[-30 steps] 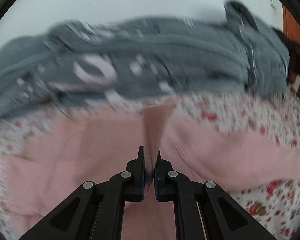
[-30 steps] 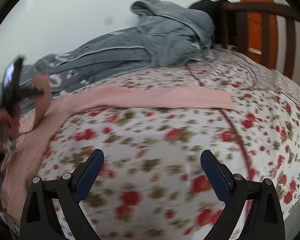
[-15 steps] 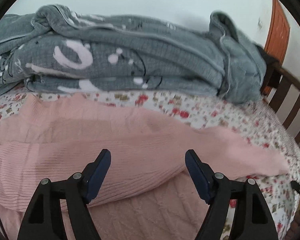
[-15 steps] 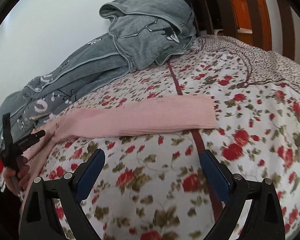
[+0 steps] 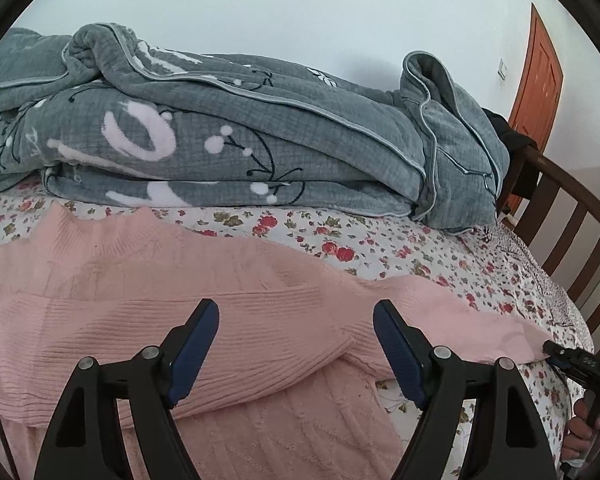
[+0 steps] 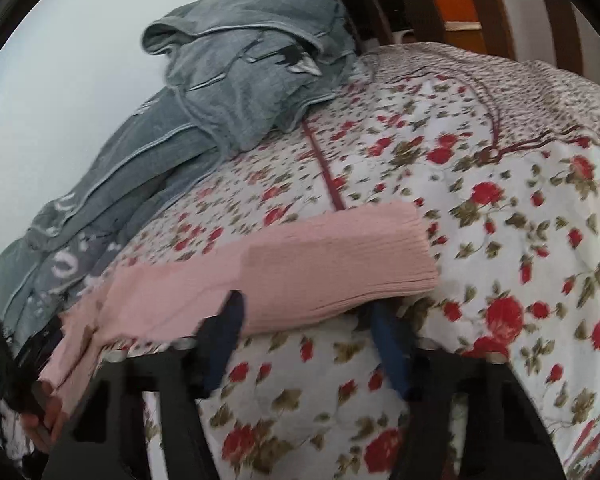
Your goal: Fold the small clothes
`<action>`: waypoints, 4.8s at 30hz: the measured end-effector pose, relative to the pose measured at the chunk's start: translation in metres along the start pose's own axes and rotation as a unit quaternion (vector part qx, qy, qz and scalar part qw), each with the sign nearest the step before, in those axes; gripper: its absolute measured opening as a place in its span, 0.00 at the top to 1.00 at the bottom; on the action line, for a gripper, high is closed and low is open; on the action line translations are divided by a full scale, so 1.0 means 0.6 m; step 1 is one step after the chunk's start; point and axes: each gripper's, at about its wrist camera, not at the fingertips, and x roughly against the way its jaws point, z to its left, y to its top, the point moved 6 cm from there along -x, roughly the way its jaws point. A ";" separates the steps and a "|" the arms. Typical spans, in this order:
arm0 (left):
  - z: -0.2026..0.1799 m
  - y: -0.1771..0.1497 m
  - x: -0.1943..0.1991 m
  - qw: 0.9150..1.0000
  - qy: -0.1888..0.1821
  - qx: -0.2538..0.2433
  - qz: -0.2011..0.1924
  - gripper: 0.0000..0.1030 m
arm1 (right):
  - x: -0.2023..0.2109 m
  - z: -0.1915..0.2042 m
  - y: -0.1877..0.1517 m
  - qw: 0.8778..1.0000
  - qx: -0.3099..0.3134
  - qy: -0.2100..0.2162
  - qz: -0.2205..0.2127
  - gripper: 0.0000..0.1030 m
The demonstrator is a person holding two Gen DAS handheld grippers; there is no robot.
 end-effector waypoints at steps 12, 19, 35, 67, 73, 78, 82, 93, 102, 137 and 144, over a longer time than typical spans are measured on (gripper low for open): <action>0.090 0.083 0.155 0.993 0.024 0.096 -0.063 0.24 | 0.076 0.179 0.099 0.988 0.124 -0.021 -0.085 0.94; 0.252 0.042 0.310 0.986 0.116 0.102 -0.069 0.24 | 0.131 0.446 0.122 0.958 0.235 0.028 -0.160 0.94; 0.540 -0.124 0.522 0.948 0.218 0.225 -0.050 0.24 | 0.012 0.983 -0.290 0.869 0.456 0.189 -0.039 0.94; 0.450 -0.047 0.187 0.968 0.120 0.205 0.083 0.60 | -0.246 0.521 -0.112 0.944 0.278 0.077 0.162 0.22; 0.427 -0.008 0.228 0.979 0.076 0.190 0.009 0.84 | -0.203 0.547 -0.090 0.933 0.295 0.158 0.134 0.86; 0.458 -0.049 0.181 0.967 0.109 0.216 0.081 0.72 | -0.214 0.528 -0.096 0.936 0.306 0.117 0.127 0.80; 0.457 -0.054 0.219 0.965 0.127 0.214 0.076 0.51 | -0.214 0.503 -0.087 0.943 0.303 0.063 0.125 0.30; 0.397 -0.149 0.344 0.970 0.172 0.149 0.082 0.53 | -0.060 0.425 -0.167 0.933 0.335 0.040 0.122 0.54; 0.330 -0.225 0.448 0.973 0.118 0.185 0.072 0.62 | 0.065 0.365 -0.214 0.949 0.274 0.095 0.121 0.70; 0.232 -0.392 0.509 0.973 0.122 0.157 0.119 0.93 | 0.193 0.280 -0.417 0.934 0.268 0.194 0.132 0.92; 0.222 -0.388 0.499 0.972 0.107 0.161 0.132 0.68 | 0.197 0.279 -0.412 0.932 0.271 0.199 0.136 0.87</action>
